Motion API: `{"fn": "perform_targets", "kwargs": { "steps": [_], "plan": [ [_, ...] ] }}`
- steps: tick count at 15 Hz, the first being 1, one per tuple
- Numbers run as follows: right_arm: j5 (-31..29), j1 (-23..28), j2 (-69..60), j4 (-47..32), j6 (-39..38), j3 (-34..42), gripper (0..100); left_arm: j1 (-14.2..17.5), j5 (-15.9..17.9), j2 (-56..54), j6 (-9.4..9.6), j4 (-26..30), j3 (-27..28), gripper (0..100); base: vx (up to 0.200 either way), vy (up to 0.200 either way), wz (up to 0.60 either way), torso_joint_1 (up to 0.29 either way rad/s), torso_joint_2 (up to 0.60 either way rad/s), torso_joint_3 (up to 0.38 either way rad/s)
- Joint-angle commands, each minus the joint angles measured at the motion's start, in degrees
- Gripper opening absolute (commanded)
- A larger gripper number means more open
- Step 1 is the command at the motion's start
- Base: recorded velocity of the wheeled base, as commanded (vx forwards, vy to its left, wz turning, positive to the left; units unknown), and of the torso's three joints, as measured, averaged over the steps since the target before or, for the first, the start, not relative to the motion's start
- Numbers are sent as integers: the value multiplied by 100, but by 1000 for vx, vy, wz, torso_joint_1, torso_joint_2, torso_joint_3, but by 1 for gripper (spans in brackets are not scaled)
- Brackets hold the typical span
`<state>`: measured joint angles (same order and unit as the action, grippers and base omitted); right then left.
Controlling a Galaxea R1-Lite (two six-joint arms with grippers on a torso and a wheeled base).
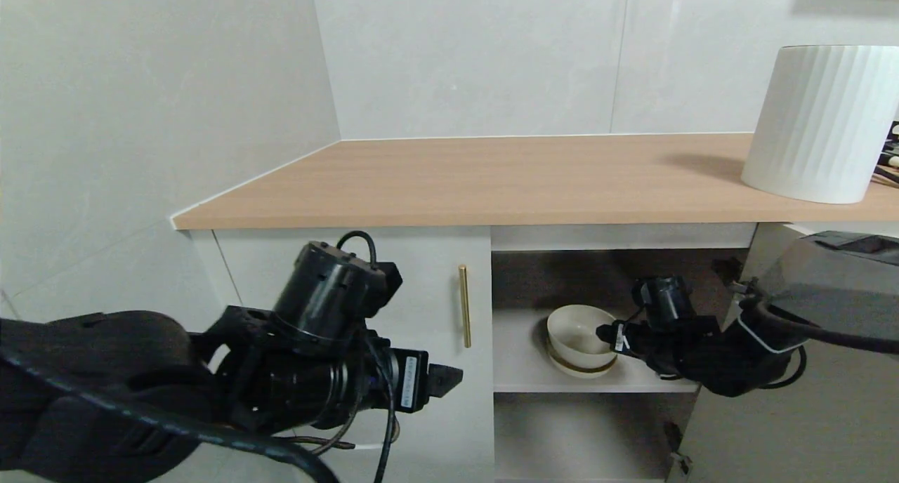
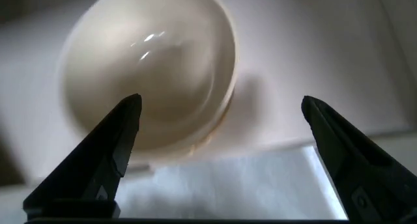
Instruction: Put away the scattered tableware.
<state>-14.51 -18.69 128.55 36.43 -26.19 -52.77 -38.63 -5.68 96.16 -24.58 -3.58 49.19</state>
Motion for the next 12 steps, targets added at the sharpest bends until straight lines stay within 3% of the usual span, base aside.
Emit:
{"fn": "perform_targets", "kwargs": {
  "steps": [1, 5, 7, 12],
  "plan": [
    [18, -645, -1904, -584, 26, 997, 100, 225, 23, -1372, 23, 16, -278, 100, 0, 0, 0, 0, 0, 0],
    [282, -1102, -3890, -1410, 26, 1894, 100, 304, 76, -2145, 23, 24, -586, 100, 0, 0, 0, 0, 0, 0],
    [519, -1216, -4567, -2166, 26, 1902, 100, 690, 93, -2321, 41, -11, -718, 100, 0, 0, 0, 0, 0, 0],
    [501, -1243, -4857, -2764, 26, 1885, 100, 734, 217, -2418, 76, -20, -894, 100, 0, 0, 0, 0, 0, 0]
  ]
}}
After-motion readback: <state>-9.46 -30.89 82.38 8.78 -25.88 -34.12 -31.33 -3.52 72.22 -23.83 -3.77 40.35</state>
